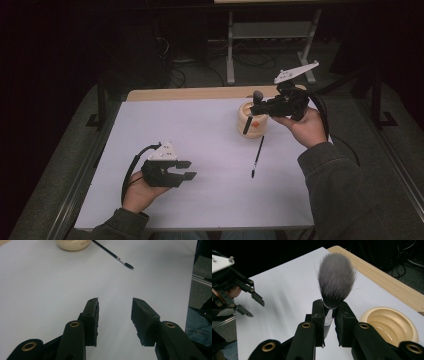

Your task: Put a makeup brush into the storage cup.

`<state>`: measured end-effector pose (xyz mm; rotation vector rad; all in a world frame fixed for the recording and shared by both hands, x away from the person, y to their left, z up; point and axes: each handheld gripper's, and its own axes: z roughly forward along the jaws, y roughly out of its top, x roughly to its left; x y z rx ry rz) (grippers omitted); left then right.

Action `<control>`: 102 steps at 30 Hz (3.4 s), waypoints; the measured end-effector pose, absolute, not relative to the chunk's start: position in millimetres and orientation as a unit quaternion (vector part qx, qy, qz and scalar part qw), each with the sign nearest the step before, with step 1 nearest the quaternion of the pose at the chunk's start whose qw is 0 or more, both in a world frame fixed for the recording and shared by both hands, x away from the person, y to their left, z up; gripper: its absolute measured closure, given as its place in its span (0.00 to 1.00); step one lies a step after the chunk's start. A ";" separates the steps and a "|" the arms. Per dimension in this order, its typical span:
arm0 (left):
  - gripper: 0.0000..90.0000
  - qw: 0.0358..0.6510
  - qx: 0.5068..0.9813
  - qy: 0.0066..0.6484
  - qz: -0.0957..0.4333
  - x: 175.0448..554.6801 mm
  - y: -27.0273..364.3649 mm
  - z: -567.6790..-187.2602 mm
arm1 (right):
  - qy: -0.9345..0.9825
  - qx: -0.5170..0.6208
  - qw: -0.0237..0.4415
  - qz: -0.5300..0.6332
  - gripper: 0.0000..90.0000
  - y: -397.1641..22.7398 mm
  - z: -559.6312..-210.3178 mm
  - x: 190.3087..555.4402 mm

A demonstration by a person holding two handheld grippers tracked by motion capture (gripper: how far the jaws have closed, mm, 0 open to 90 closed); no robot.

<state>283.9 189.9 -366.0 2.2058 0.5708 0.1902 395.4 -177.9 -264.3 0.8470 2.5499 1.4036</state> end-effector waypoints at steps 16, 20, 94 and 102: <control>0.59 0.414 0.878 0.230 0.078 284.2 191.7 -365.7 | 0.832 0.298 0.077 0.462 0.86 -186.5 -249.5 410.2; 0.58 0.415 0.877 0.231 0.077 284.1 192.5 -365.4 | 0.830 0.304 0.080 0.461 0.86 -187.9 -246.9 414.1; 0.38 0.415 0.877 0.232 0.074 285.9 196.6 -365.4 | 0.795 0.423 0.105 0.421 0.86 -191.1 -277.5 478.3; 0.37 0.414 0.877 0.233 0.072 285.5 196.1 -365.7 | 0.792 0.425 0.100 0.426 0.86 -190.7 -287.7 478.1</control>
